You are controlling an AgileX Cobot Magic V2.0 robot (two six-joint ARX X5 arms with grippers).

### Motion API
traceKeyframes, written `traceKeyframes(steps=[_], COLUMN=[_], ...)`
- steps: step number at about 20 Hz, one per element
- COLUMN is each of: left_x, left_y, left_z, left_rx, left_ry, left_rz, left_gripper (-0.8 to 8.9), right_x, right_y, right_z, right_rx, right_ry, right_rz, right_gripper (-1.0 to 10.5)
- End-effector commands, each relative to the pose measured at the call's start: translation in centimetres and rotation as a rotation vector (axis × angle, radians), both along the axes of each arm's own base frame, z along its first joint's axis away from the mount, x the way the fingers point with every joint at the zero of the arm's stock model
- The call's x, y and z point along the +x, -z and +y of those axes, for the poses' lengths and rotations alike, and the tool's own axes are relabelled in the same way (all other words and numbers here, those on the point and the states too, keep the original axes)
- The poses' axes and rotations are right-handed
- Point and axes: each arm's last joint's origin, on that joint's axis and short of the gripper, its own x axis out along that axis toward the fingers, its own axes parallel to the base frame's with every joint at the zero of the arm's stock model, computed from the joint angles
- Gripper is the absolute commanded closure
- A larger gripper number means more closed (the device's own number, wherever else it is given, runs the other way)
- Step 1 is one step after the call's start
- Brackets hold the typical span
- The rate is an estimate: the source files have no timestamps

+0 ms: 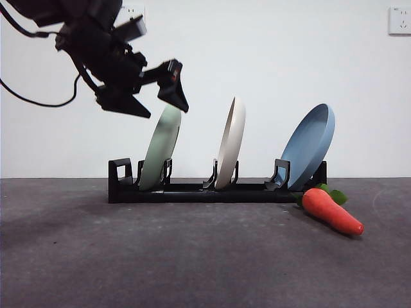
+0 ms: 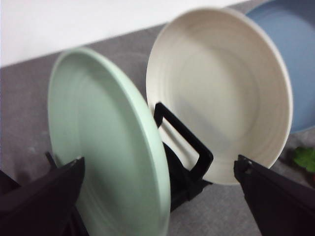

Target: Take the green plate from the plate rack,put the plate on the table,take the carrot from the table,put the carrot in the plate

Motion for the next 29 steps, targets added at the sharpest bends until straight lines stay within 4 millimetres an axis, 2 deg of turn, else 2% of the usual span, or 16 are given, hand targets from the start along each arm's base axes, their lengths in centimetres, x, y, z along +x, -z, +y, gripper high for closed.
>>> traceKeyframes(steps=[1,5,8,12,22,25,29], left_x=[0.5,0.6,0.6,0.5,0.4,-0.1,-1.0], left_y=[0.5,1.2,1.2,1.2,0.8,-0.8,-4.0], left_z=[-0.3,-0.3,-0.5,-0.6,-0.6,-0.4,-0.3], left_rx=[0.023,0.039,0.037,0.021,-0.049,-0.066,-0.149], left_ry=[-0.015,-0.003,0.007,0.039,0.017,0.022,0.065], left_rz=[-0.018,-0.001,-0.001,0.005,0.043,0.006,-0.033], left_gripper=[2.31,4.55,6.95,8.21,8.21,8.21,8.21], right_x=[0.0,0.0,0.0,0.0,0.0,0.0,0.0], right_y=[-0.1,-0.1,-0.1,-0.1,-0.1,-0.1,-0.1], right_z=[0.0,0.0,0.0,0.0,0.0,0.0,0.0], right_rx=[0.004,0.004,0.004,0.004,0.003,0.003,0.002], right_ry=[0.002,0.002,0.003,0.002,0.002,0.002,0.0], right_rz=[0.0,0.0,0.0,0.0,0.0,-0.001,-0.002], right_gripper=[2.9,2.9,2.9,2.9,2.9,2.9,2.9])
